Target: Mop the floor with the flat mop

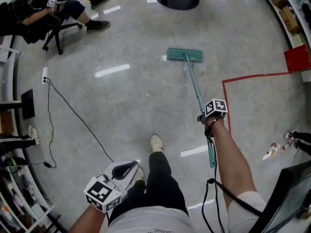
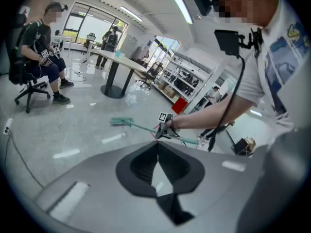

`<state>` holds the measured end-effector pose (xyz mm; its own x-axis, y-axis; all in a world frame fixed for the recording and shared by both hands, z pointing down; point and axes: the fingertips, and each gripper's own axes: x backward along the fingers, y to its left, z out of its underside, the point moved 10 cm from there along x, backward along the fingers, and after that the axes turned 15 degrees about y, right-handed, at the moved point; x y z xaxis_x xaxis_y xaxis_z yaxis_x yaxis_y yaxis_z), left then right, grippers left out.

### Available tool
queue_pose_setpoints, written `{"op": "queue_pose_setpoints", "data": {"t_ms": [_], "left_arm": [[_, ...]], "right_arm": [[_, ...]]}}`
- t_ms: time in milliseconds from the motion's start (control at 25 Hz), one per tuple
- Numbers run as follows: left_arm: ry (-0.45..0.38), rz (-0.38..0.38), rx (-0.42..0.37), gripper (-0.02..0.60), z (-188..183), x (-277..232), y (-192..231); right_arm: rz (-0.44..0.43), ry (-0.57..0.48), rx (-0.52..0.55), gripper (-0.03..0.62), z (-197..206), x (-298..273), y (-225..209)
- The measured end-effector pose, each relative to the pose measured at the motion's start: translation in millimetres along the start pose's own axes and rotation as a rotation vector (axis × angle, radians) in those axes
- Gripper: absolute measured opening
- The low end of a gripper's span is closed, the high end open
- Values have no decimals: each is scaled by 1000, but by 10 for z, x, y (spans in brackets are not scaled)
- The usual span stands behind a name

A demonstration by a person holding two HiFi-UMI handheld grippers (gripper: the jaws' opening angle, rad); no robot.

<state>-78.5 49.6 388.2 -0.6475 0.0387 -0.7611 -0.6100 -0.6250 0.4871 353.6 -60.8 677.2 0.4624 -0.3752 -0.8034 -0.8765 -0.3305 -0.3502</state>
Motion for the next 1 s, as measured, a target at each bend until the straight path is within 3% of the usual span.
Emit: {"op": "queue_pose_setpoints", "data": {"t_ms": [520,800,1000], "left_arm": [[-46,55,-42,5,249,132,-101],[-53,67,-77,5,494,231,-195],[-68,62,-71,5,650,287,-227]], "right_arm": [[-79,29,15,54,1563,-580,163],[-9,98,56,54,2400,-950,145],[31,160,82,54,2779,-1167,117]]}}
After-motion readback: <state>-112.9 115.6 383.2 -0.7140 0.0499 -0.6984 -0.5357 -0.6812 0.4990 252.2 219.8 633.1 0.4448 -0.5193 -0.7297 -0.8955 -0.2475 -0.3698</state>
